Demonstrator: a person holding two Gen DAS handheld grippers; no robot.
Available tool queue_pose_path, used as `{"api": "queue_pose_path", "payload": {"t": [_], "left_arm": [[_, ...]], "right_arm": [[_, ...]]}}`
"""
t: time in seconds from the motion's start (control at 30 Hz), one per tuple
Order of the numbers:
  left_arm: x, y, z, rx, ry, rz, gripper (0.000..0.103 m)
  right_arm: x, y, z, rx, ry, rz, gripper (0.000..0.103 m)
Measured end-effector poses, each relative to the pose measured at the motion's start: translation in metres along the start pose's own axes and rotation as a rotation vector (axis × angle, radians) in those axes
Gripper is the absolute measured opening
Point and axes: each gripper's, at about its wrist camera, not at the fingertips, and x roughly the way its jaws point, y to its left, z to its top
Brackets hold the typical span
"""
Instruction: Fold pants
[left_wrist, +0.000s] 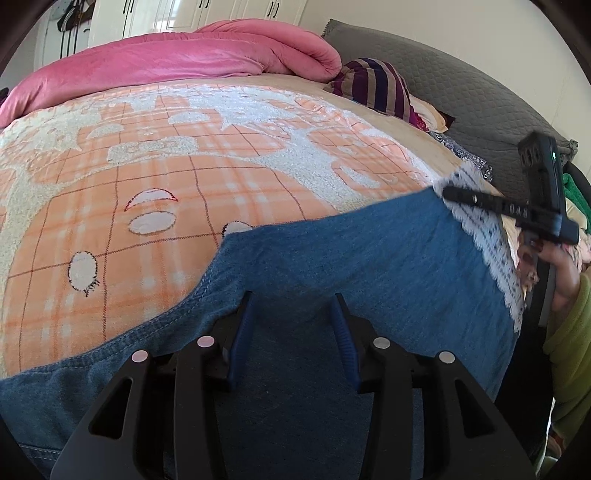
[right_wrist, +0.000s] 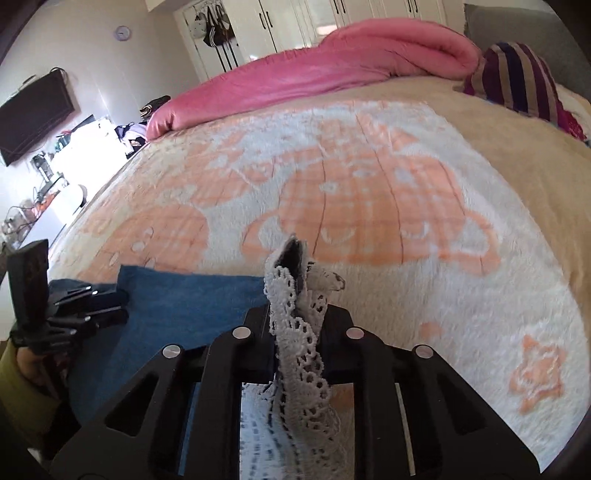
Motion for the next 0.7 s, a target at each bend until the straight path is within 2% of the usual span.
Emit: {"api": "queue_pose_path", "payload": {"t": [0.13, 0.2, 0.3, 0.4, 0.5, 0.57, 0.63, 0.7], "left_arm": [[0.0, 0.0, -0.001, 0.006, -0.002, 0.011, 0.04], [0.0, 0.0, 0.0, 0.008, -0.002, 0.012, 0.04], [0.001, 0.0, -0.001, 0.009, -0.001, 0.013, 0.04], [0.001, 0.001, 0.0, 0.007, -0.003, 0.011, 0.04], [-0.002, 0.003, 0.001, 0.0, -0.008, 0.02, 0.041], [-0.008, 0.004, 0.001, 0.008, -0.023, 0.057, 0.049], [-0.016, 0.006, 0.002, 0.005, -0.04, 0.091, 0.061], [-0.026, 0.007, 0.002, 0.012, -0.062, 0.122, 0.063]], "right_arm": [[0.033, -0.003, 0.001, -0.042, 0.118, -0.071, 0.013], [0.041, -0.011, -0.004, -0.007, 0.13, -0.051, 0.015], [0.036, -0.019, -0.004, 0.033, 0.099, -0.042, 0.023], [0.024, -0.025, -0.007, 0.062, 0.054, -0.106, 0.046], [-0.005, -0.038, -0.014, 0.147, -0.029, -0.151, 0.048], [-0.033, -0.044, -0.023, 0.2, -0.095, -0.176, 0.049], [-0.057, -0.045, -0.037, 0.237, -0.13, -0.141, 0.054], [-0.072, -0.042, -0.05, 0.27, -0.131, -0.098, 0.059]]}}
